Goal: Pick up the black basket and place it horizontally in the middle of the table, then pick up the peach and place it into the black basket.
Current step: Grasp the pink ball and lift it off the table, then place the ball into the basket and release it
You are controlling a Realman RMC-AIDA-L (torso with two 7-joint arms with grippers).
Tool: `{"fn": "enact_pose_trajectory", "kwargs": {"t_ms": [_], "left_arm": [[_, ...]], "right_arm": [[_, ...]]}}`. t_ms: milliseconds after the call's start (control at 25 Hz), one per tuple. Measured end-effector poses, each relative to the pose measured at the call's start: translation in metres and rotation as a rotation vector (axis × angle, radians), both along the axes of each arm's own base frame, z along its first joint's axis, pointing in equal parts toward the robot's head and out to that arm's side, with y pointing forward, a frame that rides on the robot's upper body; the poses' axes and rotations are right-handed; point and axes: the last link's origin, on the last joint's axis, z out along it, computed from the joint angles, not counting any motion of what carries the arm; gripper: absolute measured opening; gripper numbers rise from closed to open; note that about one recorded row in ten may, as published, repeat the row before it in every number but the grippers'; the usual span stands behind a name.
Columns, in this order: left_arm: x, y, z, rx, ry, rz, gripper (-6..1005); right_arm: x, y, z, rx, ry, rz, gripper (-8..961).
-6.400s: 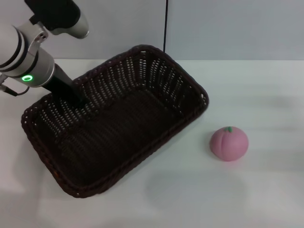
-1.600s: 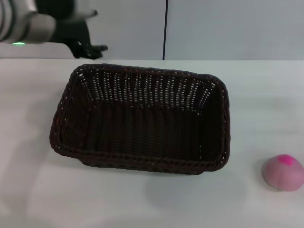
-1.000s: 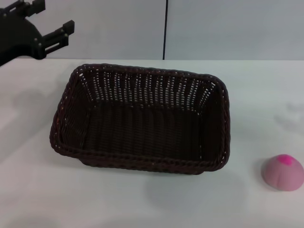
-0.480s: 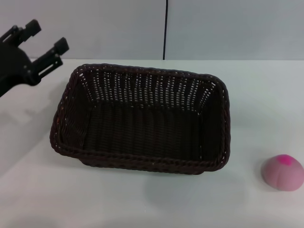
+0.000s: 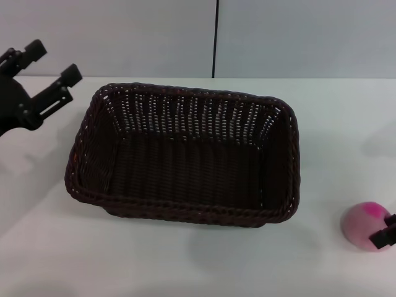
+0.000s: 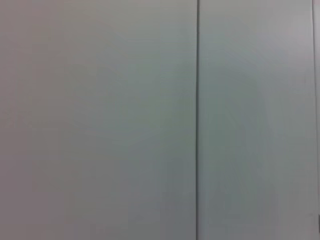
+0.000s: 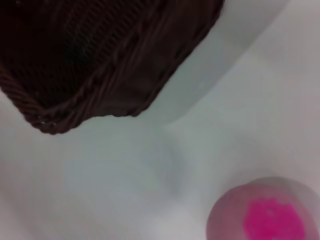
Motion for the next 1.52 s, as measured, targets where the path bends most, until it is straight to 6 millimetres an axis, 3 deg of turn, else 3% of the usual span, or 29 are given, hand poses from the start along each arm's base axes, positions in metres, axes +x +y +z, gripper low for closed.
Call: {"fn": "enact_pose_trajectory", "kwargs": {"t_ms": [520, 600, 720, 960, 1080, 1120, 1160, 1280, 1320, 1520], "left_arm": [[-0.011, -0.007, 0.011, 0.045, -0.03, 0.036, 771], [-0.012, -0.007, 0.011, 0.047, -0.03, 0.038, 770], [-0.014, -0.007, 0.012, 0.051, -0.032, 0.045, 770], [-0.016, -0.011, 0.014, 0.055, -0.04, 0.047, 769], [-0.018, -0.013, 0.015, 0.054, -0.046, 0.045, 769], [-0.018, -0.014, 0.015, 0.054, -0.048, 0.044, 769], [-0.018, -0.014, 0.015, 0.054, -0.048, 0.044, 769], [-0.022, -0.018, 0.015, 0.054, -0.056, 0.05, 769], [-0.023, -0.019, 0.014, 0.053, -0.057, 0.05, 769], [-0.028, -0.024, 0.006, 0.052, -0.053, 0.046, 769]], "right_arm": [[0.008, 0.01, 0.0, 0.091, -0.046, -0.019, 434], [0.007, 0.009, 0.001, 0.096, -0.03, -0.014, 360], [0.003, 0.009, 0.017, 0.161, 0.064, -0.008, 250], [0.0, 0.005, 0.047, 0.263, 0.124, -0.001, 192], [-0.014, -0.002, 0.066, 0.301, 0.145, 0.044, 177], [-0.029, -0.008, 0.08, 0.321, 0.158, 0.099, 172], [-0.029, -0.008, 0.08, 0.321, 0.158, 0.099, 167], [-0.054, -0.012, 0.093, 0.354, 0.186, 0.201, 152], [-0.071, -0.011, 0.092, 0.351, 0.226, 0.272, 145], [-0.091, 0.01, 0.07, 0.331, 0.314, 0.338, 109]]}}
